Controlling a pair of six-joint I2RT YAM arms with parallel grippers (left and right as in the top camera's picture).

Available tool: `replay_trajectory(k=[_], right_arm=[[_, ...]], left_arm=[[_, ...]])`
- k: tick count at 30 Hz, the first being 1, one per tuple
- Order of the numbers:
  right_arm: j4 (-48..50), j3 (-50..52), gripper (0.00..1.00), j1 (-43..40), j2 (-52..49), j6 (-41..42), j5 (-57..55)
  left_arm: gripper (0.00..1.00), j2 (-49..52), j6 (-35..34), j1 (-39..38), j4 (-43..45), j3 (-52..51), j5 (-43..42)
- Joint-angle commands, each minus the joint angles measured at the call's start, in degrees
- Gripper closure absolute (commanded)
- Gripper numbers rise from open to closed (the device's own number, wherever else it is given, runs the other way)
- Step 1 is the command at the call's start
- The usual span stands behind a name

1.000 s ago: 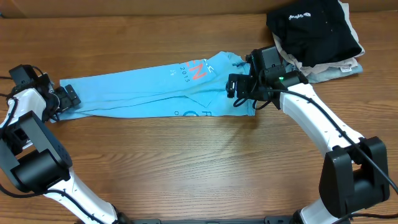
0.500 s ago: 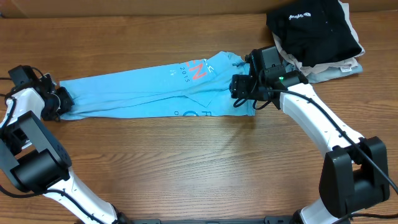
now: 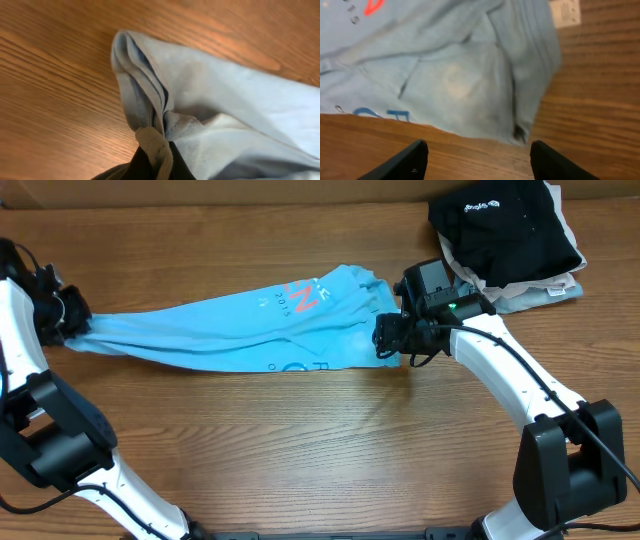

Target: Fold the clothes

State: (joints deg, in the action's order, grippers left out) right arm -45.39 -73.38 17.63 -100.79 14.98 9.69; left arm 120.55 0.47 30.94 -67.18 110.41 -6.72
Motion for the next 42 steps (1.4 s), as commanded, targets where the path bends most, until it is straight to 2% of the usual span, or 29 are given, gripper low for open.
replay_trajectory(k=[1,5,8,22,33,37,41,42], right_arm=[[-0.66,-1.20,0.25,-0.13,1.68,-0.44,0.52],[-1.09,-1.20,0.13,-0.13,1.68,0.02,0.92],[-1.29,-1.20,0.08,-0.13,1.66,0.02,0.94],[-1.27,-1.20,0.02,-0.22,1.68,0.24,0.92],[-1.73,-1.20,0.01,-5.22,1.68,0.17,2.62],[-1.68,-1.20,0.00,-6.82,1.68,0.15,3.15],[-1.40,-1.20,0.00,-7.45,1.68,0.15,3.15],[-1.09,-1.20,0.00,-7.54,1.68,0.15,3.15]], left_arm=[[0.96,-1.09,2.16,-2.60,-1.25,3.45,2.43],[0.96,-1.03,2.16,-7.69,-1.20,3.61,2.32],[0.96,-0.96,2.14,-12.66,-0.83,3.61,2.84],[0.96,-0.66,-1.42,-34.82,1.86,2.16,2.89],[0.96,1.07,-9.97,-41.64,1.97,2.14,2.64],[0.94,1.07,-11.06,-43.39,1.81,2.14,2.19],[0.24,1.07,-11.19,-45.20,1.40,2.14,2.34],[0.11,1.07,-11.19,-45.55,1.27,2.14,2.45]])
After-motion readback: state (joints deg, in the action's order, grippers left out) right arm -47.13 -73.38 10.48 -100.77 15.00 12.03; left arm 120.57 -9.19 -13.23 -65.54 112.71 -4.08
